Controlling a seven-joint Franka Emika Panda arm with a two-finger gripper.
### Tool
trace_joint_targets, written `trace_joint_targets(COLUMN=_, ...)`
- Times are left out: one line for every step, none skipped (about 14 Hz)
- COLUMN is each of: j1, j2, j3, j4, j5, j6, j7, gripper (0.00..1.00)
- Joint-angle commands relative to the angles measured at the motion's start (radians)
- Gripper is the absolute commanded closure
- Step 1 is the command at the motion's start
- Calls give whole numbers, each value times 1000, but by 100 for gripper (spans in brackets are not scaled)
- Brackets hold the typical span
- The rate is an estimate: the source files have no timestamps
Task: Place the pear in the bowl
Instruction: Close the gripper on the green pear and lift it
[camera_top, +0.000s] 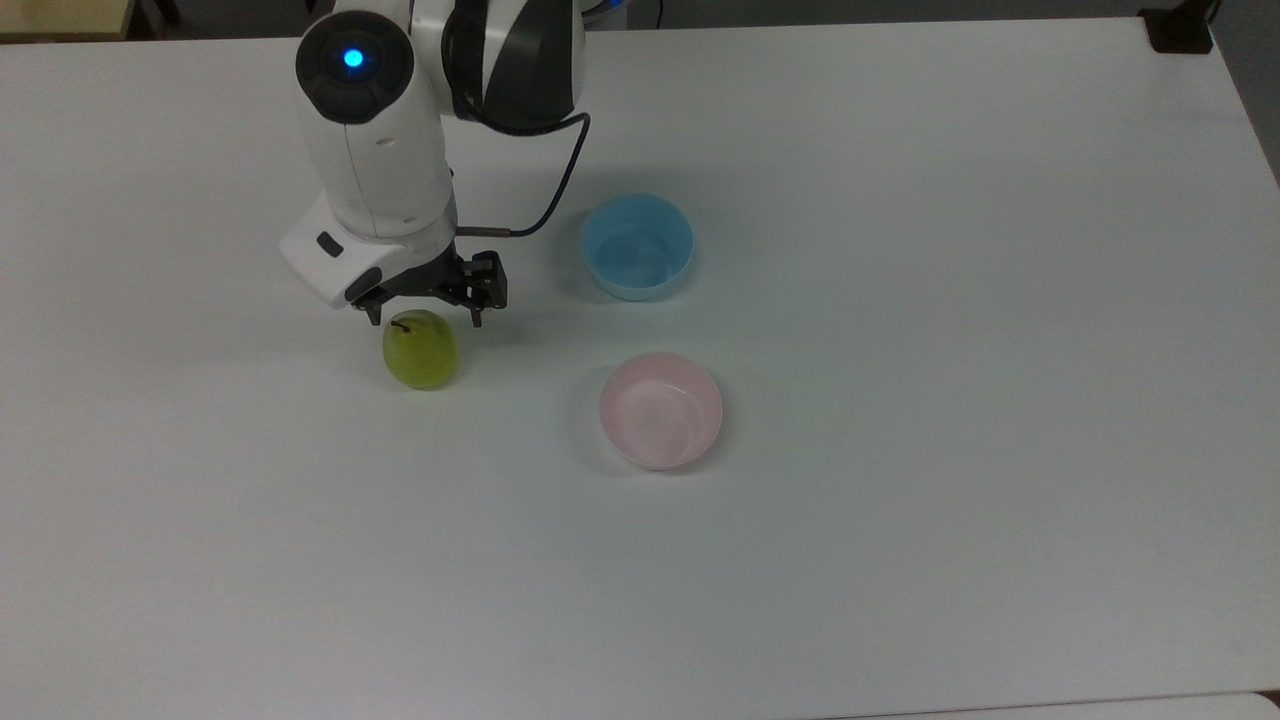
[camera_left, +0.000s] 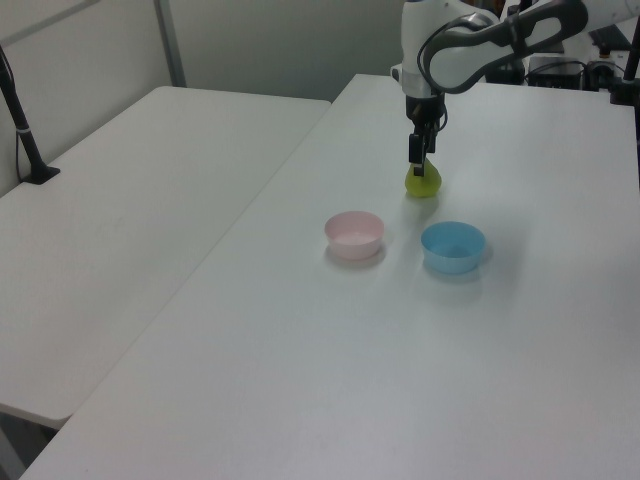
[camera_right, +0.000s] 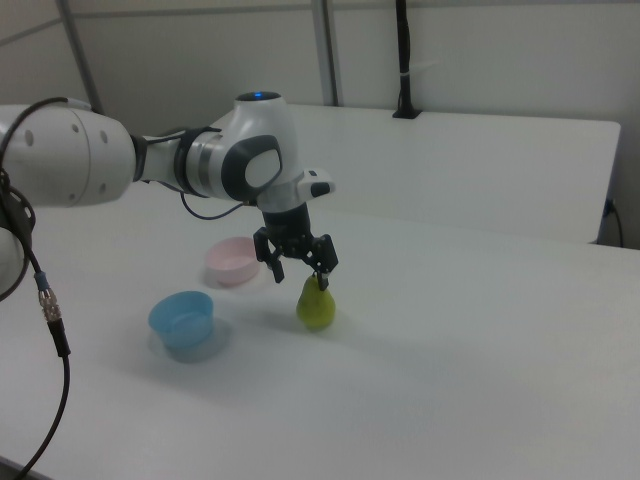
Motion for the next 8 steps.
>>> trace_joint_targets(j1=-11, j2=30, j3=-8, j4=-7, j5=-36, j6=58, j7=-28, gripper=0)
trace_joint_targets(j1=-13, j2=47, j3=-8, j4=-9, j5=-39, j6=78, j7=-28, gripper=0)
trace_joint_targets(j1=-18, j2=56, j3=-8, j4=-12, j5=-40, j6=89, j7=-28, gripper=0)
trace_joint_targets(j1=-18, j2=59, j3=-6, j4=-20, j5=-40, j6=106, j7=-28, gripper=3)
trace_joint_targets(j1=-18, j2=59, j3=-8, j4=-27, j5=-42, j6=111, j7=-28, gripper=5)
trace_joint_targets(j1=-15, j2=59, j3=-8, j4=-35, j5=-56, j6=118, j7=-28, gripper=16)
trace_joint_targets(j1=-13, j2=59, j3=-6, j4=-40, j5=-69, j6=124, j7=-27, gripper=33)
trace_joint_targets(j1=-13, j2=59, j3=-6, j4=-40, j5=-70, j6=124, j7=-27, gripper=50)
